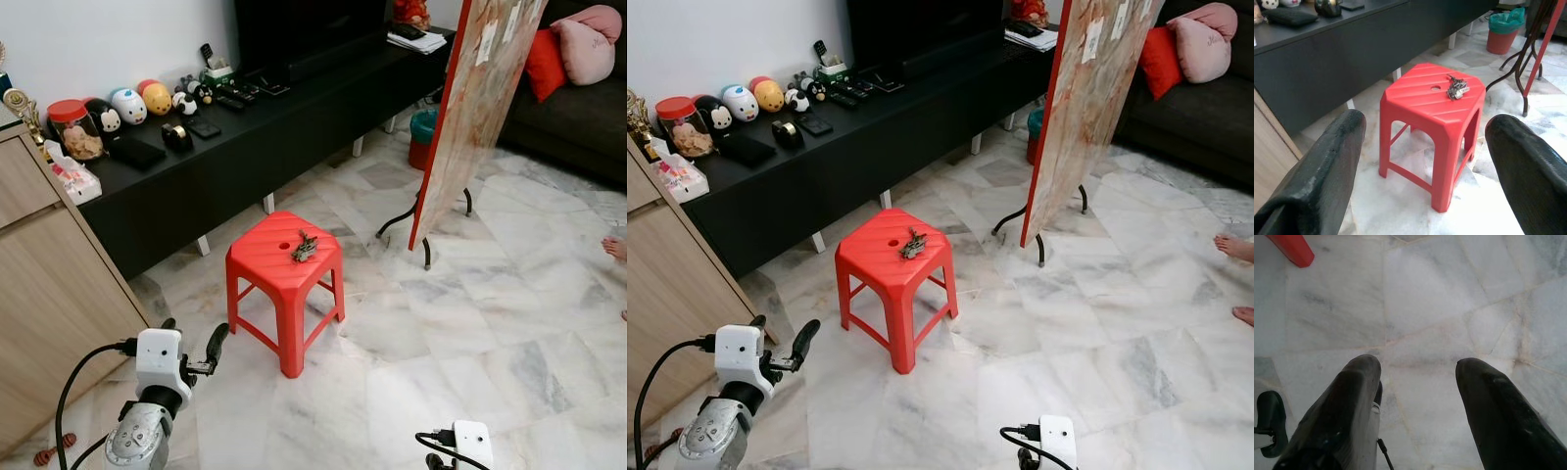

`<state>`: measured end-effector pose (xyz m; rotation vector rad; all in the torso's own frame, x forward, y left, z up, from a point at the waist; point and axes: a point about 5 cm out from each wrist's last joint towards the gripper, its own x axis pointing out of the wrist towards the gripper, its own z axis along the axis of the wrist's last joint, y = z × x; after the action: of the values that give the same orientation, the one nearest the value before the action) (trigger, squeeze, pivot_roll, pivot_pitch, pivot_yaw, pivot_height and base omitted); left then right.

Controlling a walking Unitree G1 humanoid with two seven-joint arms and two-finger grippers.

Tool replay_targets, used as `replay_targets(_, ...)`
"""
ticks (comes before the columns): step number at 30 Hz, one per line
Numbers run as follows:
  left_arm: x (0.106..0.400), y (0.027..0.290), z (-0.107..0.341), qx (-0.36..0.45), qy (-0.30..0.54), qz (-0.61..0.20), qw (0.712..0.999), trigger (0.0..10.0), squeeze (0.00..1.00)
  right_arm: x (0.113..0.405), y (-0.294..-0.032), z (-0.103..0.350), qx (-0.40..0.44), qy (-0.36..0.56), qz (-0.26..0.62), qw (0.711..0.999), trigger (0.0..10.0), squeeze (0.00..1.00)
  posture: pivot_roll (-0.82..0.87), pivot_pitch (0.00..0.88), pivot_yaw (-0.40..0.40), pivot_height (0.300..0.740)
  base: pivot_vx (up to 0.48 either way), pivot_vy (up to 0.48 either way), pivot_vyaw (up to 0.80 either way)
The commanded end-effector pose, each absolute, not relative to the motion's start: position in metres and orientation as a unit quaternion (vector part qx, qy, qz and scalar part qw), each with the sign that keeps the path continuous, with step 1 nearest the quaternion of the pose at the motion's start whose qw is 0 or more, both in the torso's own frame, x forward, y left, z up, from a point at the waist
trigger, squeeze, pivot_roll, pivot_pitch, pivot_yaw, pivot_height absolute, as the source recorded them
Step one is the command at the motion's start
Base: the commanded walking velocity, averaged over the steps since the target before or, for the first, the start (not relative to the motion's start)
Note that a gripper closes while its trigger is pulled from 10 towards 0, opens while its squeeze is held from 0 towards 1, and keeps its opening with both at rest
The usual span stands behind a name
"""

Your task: Hang keys on a hook

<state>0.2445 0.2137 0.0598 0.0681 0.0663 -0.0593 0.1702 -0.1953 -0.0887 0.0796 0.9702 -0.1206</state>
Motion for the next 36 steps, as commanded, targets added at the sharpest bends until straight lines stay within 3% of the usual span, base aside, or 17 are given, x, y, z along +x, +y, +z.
replay_targets(1,0.2457,0.2103,0.0595,0.044,0.039,-0.044,0.997,10.0,0.0,0.1687,-0.1967,-0.0891,0.038,0.465,-0.062,0.882,10.0,0.0,0.12,0.084,-0.06,0.74,0.259,0.0,0.0)
replay_targets(36,0.2489,0.2038,0.0598,0.042,0.037,-0.062,0.997,10.0,0.0,0.1687,-0.1983,-0.0888,0.04,0.463,-0.072,0.883,10.0,0.0,0.12,0.064,-0.056,0.74,0.323,0.0,-0.05)
